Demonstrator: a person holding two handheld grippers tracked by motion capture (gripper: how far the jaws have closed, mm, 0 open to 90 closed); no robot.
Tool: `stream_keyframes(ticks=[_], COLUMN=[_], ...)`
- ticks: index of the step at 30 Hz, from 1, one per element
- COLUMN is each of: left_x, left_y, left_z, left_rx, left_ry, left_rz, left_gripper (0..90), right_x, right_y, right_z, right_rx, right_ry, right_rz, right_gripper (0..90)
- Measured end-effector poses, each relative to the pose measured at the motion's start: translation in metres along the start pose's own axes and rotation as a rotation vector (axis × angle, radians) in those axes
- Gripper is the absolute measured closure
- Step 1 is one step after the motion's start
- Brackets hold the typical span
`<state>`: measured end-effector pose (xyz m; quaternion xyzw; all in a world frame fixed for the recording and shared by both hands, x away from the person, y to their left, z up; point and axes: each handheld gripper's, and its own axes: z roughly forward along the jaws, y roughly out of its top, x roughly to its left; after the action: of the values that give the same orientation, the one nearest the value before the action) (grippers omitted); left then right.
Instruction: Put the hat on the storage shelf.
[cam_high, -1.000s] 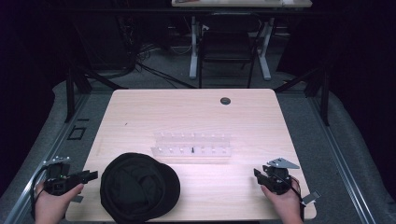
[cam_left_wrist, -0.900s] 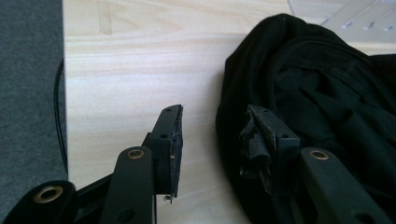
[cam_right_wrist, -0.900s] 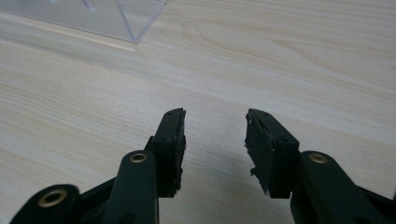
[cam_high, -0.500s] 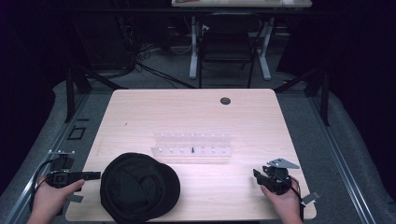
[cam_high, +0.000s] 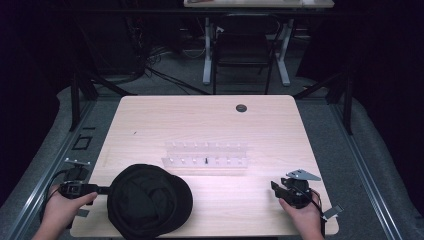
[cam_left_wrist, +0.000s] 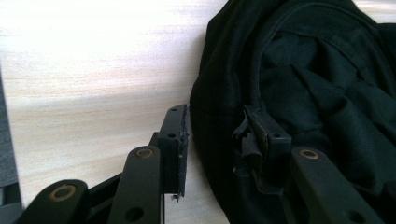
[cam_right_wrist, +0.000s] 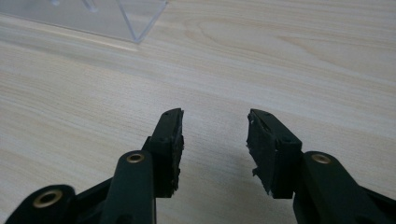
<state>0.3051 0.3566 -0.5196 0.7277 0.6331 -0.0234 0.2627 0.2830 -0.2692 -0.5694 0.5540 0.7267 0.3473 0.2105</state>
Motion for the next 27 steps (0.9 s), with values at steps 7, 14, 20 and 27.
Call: stream_keyframes(ticks=[7, 14, 20, 27], left_x=[-0.001, -0.003, -0.001, -0.002], left_y=[0.001, 0.005, 0.008, 0.009], left_z=[0.008, 0.014, 0.020, 0.023], left_rx=[0.034, 0.099, 0.142, 0.174], left_ry=[0.022, 0.045, 0.051, 0.037], left_rz=[0.007, -0.009, -0.027, -0.028], left_gripper=[65.3, 66.6, 67.0, 73.8], right_x=[0.000, 0.001, 0.001, 0.001], right_y=[0.000, 0.000, 0.000, 0.000], right_z=[0.000, 0.001, 0.001, 0.001], right_rx=[0.001, 0.005, 0.012, 0.011], right_ry=[0.005, 0.005, 0.009, 0.011], right_rz=[0.002, 0.007, 0.006, 0.004], right_gripper=[55.2, 55.0, 55.1, 55.1])
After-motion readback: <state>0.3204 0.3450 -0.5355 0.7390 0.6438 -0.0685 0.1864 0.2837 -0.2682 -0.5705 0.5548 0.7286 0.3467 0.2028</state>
